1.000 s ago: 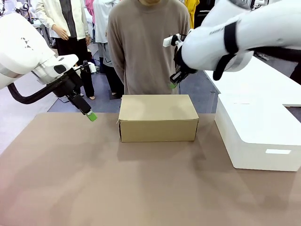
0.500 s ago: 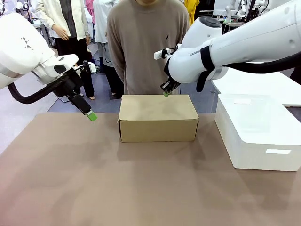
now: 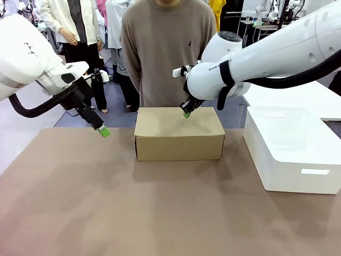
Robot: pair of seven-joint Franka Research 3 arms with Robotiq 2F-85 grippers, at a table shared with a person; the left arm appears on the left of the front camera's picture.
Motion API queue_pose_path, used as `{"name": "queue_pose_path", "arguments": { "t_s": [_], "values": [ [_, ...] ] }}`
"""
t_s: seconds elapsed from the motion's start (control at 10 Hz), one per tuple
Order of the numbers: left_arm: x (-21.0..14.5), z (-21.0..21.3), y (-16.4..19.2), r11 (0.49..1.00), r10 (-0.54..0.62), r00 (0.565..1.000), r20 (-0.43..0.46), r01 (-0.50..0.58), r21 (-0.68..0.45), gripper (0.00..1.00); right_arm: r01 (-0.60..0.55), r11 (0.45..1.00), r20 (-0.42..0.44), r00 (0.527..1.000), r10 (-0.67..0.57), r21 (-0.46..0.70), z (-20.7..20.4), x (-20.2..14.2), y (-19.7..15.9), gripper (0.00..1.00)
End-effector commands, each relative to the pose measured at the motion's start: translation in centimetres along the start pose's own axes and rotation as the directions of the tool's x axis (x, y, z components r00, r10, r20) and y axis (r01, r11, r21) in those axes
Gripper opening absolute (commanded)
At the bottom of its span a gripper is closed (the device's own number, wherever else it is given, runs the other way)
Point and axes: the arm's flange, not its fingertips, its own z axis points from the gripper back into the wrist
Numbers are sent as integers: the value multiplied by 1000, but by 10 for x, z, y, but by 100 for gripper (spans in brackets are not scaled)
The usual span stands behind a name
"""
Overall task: Pack the shoes into the box.
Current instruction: Press down on the lid of the Shoes Box.
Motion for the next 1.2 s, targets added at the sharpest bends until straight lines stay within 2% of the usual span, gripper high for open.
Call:
{"name": "queue_pose_path", "arguments": {
  "t_s": [0.0,0.2,0.3,0.5,0.7,1.1],
  "values": [
    [-2,2,1,1000,7,1000,-4,-7,-1,100,27,999,-35,999,-28,-22,-11,5,-2,0],
    [-2,2,1,1000,7,1000,-4,-7,-1,100,34,999,-65,997,-35,-17,-20,3,-3,0],
    [-2,2,1,1000,7,1000,-4,-7,-1,100,39,999,-51,998,-39,-18,-9,6,-3,0],
    [-2,2,1,1000,7,1000,-4,-7,-1,100,32,999,-15,999,-32,-3,34,7,0,0],
    [-2,2,1,1000,7,1000,-4,-7,-1,100,-1,1000,-23,1000,1,12,76,-3,7,0],
    [-2,2,1,1000,7,1000,-4,-7,-1,100,-28,999,11,1000,28,40,110,-38,18,0]
  ]
}}
